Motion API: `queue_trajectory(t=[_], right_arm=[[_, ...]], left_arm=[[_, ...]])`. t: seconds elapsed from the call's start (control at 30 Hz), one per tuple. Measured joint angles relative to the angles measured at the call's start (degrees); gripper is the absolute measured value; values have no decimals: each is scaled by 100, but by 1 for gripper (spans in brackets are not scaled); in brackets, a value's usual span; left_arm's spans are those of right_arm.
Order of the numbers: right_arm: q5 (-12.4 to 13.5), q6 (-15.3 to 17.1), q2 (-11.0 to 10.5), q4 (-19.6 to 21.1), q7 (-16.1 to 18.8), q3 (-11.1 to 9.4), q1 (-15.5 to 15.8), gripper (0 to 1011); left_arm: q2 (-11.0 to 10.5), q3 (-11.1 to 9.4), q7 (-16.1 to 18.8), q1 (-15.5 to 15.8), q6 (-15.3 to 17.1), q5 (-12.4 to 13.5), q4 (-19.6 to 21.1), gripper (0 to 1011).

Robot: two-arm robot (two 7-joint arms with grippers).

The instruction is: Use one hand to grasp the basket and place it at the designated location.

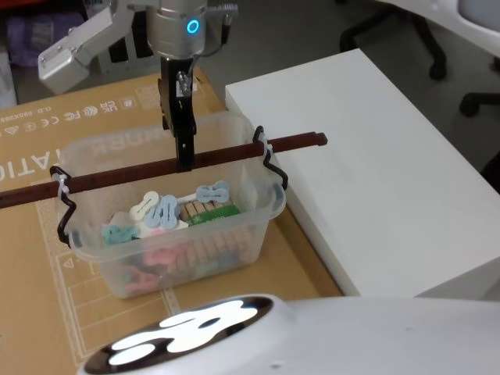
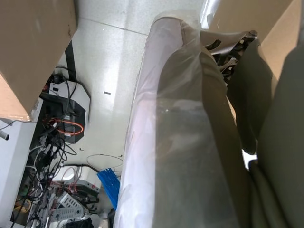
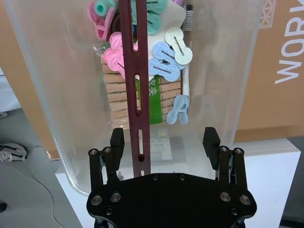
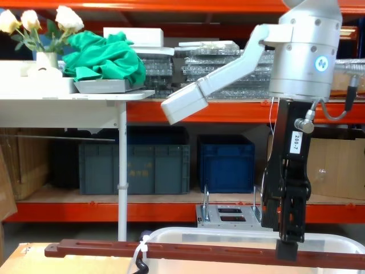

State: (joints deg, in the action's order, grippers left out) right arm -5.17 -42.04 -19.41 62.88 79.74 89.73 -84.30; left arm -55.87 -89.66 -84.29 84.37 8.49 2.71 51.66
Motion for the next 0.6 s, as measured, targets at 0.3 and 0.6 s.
queue_trajectory(t=[0.3, 0.6], right_arm=[[-35, 137, 25, 232, 89, 122, -63, 1000], [-32, 200, -66, 434, 81, 160, -90, 1000]], left_arm=[[0, 0, 0, 0, 0, 0, -1, 0], [-1, 0, 0, 0, 0, 0, -1, 0]])
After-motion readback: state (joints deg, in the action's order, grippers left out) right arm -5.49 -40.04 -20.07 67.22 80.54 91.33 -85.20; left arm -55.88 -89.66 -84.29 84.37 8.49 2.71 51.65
